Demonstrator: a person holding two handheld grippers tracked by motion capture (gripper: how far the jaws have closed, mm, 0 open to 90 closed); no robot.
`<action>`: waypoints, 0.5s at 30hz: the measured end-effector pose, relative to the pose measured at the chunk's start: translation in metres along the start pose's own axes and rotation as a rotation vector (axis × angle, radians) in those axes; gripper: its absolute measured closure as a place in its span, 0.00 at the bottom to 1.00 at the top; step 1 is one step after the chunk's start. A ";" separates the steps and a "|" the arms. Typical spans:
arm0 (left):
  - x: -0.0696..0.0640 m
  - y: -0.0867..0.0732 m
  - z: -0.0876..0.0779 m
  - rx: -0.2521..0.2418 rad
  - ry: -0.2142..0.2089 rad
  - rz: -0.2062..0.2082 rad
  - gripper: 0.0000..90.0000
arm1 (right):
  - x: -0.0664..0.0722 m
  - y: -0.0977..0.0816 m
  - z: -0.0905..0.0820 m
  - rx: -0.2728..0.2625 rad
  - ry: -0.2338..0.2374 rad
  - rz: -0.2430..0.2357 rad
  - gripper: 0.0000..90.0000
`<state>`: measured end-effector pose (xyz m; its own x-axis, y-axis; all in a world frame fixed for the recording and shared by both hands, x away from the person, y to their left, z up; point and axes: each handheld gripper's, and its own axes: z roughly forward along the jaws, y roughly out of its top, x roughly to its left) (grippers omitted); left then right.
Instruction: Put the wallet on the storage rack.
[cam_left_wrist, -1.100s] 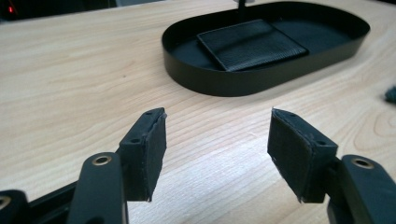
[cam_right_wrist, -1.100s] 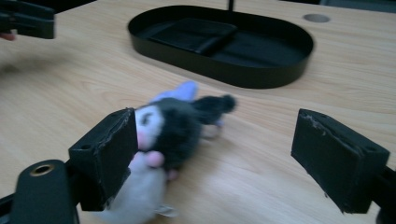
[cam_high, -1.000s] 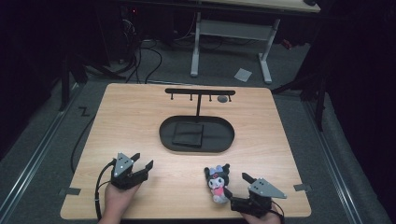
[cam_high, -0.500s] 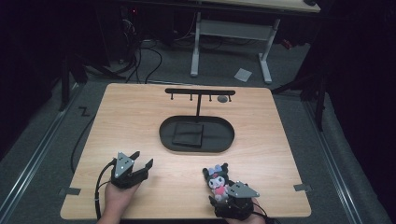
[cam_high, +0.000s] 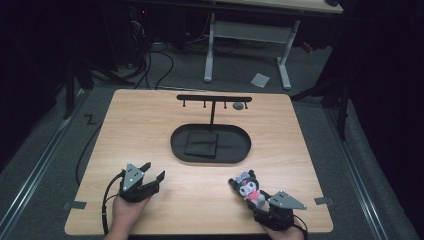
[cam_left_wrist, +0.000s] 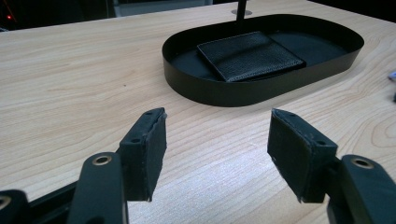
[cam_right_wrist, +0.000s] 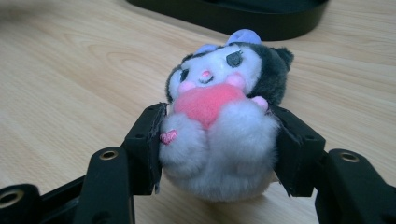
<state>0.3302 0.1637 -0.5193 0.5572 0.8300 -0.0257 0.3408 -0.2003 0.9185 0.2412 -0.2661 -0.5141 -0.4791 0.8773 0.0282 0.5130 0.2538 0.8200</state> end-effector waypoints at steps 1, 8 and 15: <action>0.000 0.000 0.000 0.000 0.000 0.000 0.42 | 0.000 0.000 0.000 0.000 0.000 0.000 0.47; -0.002 0.001 -0.002 -0.003 -0.016 0.016 0.44 | -0.022 -0.008 -0.006 0.023 -0.035 0.031 0.45; -0.002 0.002 -0.002 0.000 -0.022 0.020 0.44 | -0.034 -0.011 -0.007 0.033 -0.044 0.070 0.38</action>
<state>0.3281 0.1625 -0.5162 0.5803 0.8142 -0.0155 0.3295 -0.2173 0.9188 0.2470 -0.3013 -0.5201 -0.4098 0.9102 0.0595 0.5675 0.2034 0.7978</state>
